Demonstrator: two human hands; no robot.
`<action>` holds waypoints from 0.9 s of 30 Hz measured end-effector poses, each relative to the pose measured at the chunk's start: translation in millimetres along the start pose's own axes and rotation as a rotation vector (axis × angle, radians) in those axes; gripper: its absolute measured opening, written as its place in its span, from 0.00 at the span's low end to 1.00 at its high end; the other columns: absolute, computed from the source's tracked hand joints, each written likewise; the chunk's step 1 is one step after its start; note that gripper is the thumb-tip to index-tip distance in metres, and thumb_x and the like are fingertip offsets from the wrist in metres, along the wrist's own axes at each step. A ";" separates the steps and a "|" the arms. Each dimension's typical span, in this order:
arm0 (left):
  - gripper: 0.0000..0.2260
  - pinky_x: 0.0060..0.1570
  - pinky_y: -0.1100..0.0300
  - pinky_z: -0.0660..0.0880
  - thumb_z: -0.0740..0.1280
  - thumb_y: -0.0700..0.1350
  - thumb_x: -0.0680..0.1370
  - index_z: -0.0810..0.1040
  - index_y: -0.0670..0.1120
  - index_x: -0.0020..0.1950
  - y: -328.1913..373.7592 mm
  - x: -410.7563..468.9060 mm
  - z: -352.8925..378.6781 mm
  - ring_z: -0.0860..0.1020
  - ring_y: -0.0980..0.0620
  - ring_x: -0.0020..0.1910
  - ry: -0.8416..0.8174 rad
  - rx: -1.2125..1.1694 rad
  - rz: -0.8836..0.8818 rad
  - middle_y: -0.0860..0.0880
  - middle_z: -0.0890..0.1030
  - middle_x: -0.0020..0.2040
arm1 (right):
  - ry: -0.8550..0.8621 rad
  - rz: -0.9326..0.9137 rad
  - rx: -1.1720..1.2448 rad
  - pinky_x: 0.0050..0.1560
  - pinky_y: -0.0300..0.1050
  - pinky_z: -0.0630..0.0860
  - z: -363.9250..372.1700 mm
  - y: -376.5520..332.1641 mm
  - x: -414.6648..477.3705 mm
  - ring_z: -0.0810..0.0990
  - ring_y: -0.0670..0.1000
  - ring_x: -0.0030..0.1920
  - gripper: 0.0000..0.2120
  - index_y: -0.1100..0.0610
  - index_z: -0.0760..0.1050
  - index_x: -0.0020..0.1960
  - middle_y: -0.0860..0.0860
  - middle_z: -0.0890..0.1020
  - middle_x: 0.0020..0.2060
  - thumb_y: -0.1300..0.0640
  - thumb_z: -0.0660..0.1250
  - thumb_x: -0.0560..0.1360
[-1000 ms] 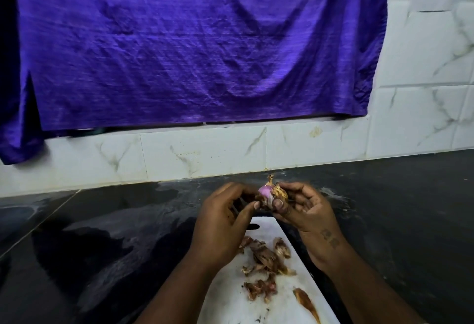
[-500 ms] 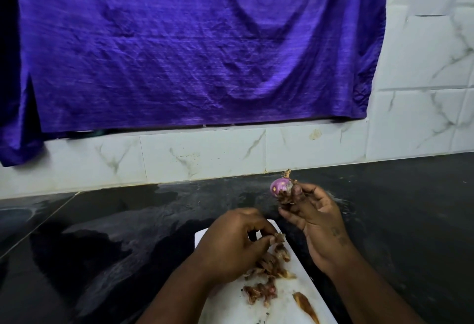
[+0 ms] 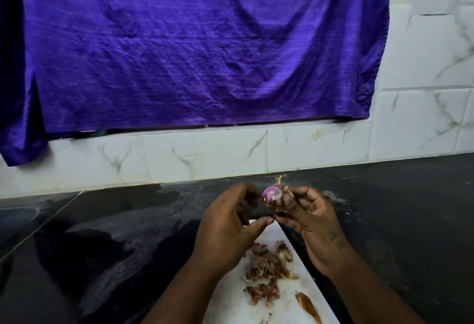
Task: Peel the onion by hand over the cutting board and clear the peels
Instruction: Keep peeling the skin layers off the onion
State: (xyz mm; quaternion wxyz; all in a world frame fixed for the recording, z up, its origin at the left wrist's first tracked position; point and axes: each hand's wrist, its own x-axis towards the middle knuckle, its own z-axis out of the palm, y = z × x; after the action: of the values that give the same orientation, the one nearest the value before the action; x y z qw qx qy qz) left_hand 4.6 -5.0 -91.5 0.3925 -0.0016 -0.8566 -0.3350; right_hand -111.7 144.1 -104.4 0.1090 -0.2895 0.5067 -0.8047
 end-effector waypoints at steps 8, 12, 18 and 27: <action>0.15 0.47 0.76 0.76 0.79 0.42 0.74 0.86 0.48 0.61 4.6 1.3 -1.6 0.80 0.65 0.55 0.107 0.011 0.191 0.56 0.83 0.55 | -0.130 0.065 0.038 0.43 0.46 0.84 3.9 0.2 -2.1 0.87 0.55 0.45 0.30 0.58 0.80 0.50 0.59 0.86 0.49 0.41 0.84 0.58; 0.12 0.43 0.80 0.75 0.79 0.35 0.73 0.87 0.43 0.56 5.2 2.4 -2.7 0.81 0.66 0.53 0.186 -0.035 0.206 0.49 0.84 0.52 | -0.168 0.109 0.185 0.42 0.47 0.85 3.9 -0.1 -0.7 0.86 0.54 0.43 0.26 0.56 0.81 0.47 0.60 0.85 0.46 0.42 0.85 0.59; 0.06 0.40 0.78 0.75 0.80 0.36 0.73 0.86 0.42 0.47 5.1 3.5 -1.2 0.81 0.62 0.46 0.222 -0.027 0.232 0.50 0.83 0.46 | -0.128 0.119 0.248 0.40 0.45 0.85 5.8 -2.9 -2.4 0.87 0.55 0.43 0.20 0.58 0.80 0.51 0.60 0.86 0.49 0.52 0.80 0.63; 0.05 0.42 0.50 0.84 0.77 0.40 0.76 0.85 0.49 0.47 -7.6 3.3 4.1 0.83 0.51 0.43 -0.035 -0.098 0.123 0.55 0.82 0.45 | -0.032 0.044 0.116 0.45 0.48 0.85 3.9 -2.8 -2.1 0.87 0.59 0.50 0.20 0.57 0.80 0.55 0.62 0.86 0.54 0.50 0.79 0.67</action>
State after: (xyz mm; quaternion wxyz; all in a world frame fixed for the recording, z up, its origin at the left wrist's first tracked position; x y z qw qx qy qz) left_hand -2.5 -9.4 -95.5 0.3969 -0.0793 -0.8441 -0.3517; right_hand -107.4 143.5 -101.5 0.1514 -0.2844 0.4634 -0.8255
